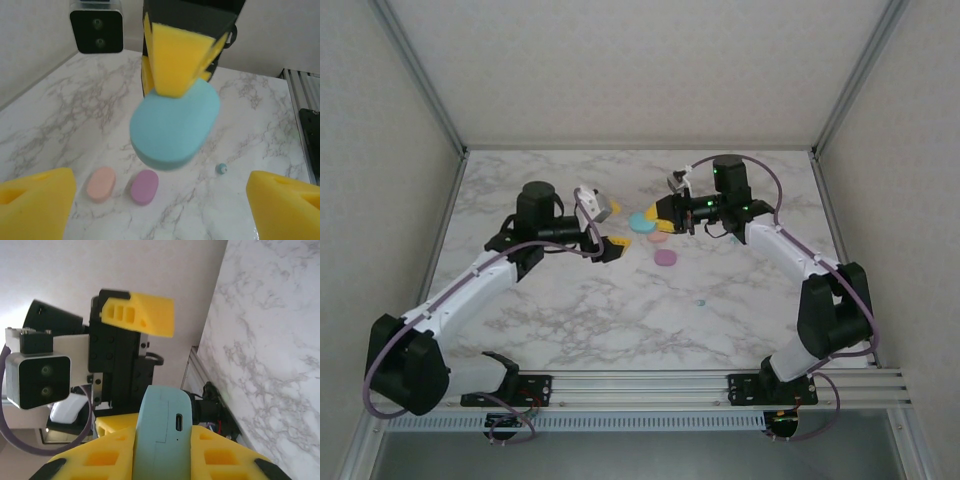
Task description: Insert the wireless bluetooth earbuds into the charging case
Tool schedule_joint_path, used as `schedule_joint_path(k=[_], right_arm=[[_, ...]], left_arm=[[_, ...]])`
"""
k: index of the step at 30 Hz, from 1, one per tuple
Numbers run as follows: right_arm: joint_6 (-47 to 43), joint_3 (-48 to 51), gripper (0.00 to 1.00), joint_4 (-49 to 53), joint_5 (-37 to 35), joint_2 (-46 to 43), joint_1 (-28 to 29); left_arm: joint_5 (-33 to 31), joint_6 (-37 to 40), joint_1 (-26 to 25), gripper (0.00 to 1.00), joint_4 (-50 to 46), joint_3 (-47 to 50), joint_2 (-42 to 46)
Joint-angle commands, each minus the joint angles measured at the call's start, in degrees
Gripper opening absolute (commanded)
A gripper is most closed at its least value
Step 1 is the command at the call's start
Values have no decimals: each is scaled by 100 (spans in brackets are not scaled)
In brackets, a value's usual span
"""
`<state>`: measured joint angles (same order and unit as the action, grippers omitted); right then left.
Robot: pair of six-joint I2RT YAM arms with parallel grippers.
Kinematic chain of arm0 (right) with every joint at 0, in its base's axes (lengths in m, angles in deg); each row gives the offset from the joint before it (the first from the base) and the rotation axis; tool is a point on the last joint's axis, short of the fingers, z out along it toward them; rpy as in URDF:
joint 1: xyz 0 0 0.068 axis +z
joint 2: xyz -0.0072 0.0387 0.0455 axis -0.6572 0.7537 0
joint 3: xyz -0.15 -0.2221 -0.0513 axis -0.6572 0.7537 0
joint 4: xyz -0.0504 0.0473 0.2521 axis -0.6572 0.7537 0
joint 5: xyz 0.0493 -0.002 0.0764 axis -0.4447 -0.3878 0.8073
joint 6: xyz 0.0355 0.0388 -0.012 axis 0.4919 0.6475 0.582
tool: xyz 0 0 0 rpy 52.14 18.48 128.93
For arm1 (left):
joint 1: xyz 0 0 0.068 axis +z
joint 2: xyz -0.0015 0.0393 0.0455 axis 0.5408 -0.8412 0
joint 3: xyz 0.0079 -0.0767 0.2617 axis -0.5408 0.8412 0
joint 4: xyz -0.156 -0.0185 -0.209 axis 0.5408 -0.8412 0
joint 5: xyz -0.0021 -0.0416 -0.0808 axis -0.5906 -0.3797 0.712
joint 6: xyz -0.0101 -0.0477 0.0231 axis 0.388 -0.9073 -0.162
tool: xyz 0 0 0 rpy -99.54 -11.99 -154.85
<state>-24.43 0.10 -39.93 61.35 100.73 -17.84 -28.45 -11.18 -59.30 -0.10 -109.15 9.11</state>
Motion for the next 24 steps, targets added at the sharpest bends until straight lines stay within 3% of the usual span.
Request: schedule_joint_path(k=[1,10,19,24], right_arm=[[-223,-190,18,286,298,-209,107],[-1097,-616,18,1287,353,-223,234],[-977,-723,18,1094,395,21,233],[-976,-777,19,1199,332,109,241]], left_arm=[[208,575,-135,87,-258,-356,-211],[262,1024,-318,78,-722,-827,-416],[198,1204,-446,49,-1278,-973,-313],[31,1152,-506,42,-1287,-963,-212]])
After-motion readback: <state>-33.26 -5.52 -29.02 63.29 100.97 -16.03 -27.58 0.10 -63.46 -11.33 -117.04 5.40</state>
